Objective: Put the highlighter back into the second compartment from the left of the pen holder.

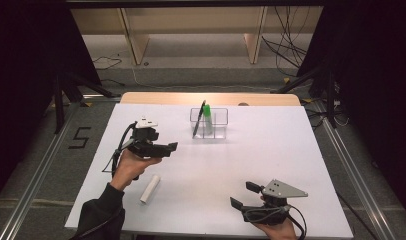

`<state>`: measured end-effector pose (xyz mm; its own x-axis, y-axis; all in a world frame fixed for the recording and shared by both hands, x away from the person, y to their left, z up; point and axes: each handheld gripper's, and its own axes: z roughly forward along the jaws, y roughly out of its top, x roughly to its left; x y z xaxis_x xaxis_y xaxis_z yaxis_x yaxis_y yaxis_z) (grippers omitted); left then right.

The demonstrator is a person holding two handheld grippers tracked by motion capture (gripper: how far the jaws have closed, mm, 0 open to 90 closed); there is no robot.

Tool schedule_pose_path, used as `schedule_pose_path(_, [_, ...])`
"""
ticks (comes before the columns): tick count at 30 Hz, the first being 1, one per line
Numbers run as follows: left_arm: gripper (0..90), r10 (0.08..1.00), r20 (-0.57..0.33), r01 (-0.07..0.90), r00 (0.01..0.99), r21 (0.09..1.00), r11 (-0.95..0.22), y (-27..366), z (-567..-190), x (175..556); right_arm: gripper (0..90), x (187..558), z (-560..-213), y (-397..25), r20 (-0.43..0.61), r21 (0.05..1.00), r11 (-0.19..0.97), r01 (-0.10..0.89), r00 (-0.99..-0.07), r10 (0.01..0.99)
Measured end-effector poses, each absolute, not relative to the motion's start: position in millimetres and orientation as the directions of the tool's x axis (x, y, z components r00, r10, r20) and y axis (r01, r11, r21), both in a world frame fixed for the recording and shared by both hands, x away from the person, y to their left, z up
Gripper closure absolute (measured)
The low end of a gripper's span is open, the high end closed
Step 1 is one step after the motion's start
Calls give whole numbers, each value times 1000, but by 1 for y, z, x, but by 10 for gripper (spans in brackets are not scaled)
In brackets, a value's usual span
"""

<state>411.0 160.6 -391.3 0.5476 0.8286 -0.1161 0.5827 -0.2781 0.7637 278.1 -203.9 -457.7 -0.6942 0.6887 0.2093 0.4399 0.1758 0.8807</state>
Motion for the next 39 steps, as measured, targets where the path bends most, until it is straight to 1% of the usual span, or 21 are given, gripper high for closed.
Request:
schedule_pose_path(4, [196,841,-81,587,534,751,-301,163,-397,406,230,278,-458,-204,211,880,176,440,-696,687])
schedule_pose_path(11, [196,844,-80,613,530,724,-316,170,-409,399,230,278,-459,-204,209,880,177,440,-695,688])
schedule_pose_path(13, [195,845,-65,618,530,712,-333,171,-413,398,230,279,-459,-204,206,880,181,439,-696,688])
schedule_pose_path(20, [193,847,-69,635,527,694,-338,174,-420,391,230,278,-460,-203,206,877,187,443,-697,687])
schedule_pose_path(23, [192,846,-55,643,531,677,-359,173,-423,387,229,279,-460,-203,204,877,186,443,-695,690])
schedule_pose_path(29, [190,838,-55,660,543,645,-385,171,-429,380,229,278,-458,-205,206,880,179,441,-693,691])
schedule_pose_path(39, [189,841,-60,680,538,620,-391,175,-438,374,229,279,-460,-204,199,880,186,438,-695,691])
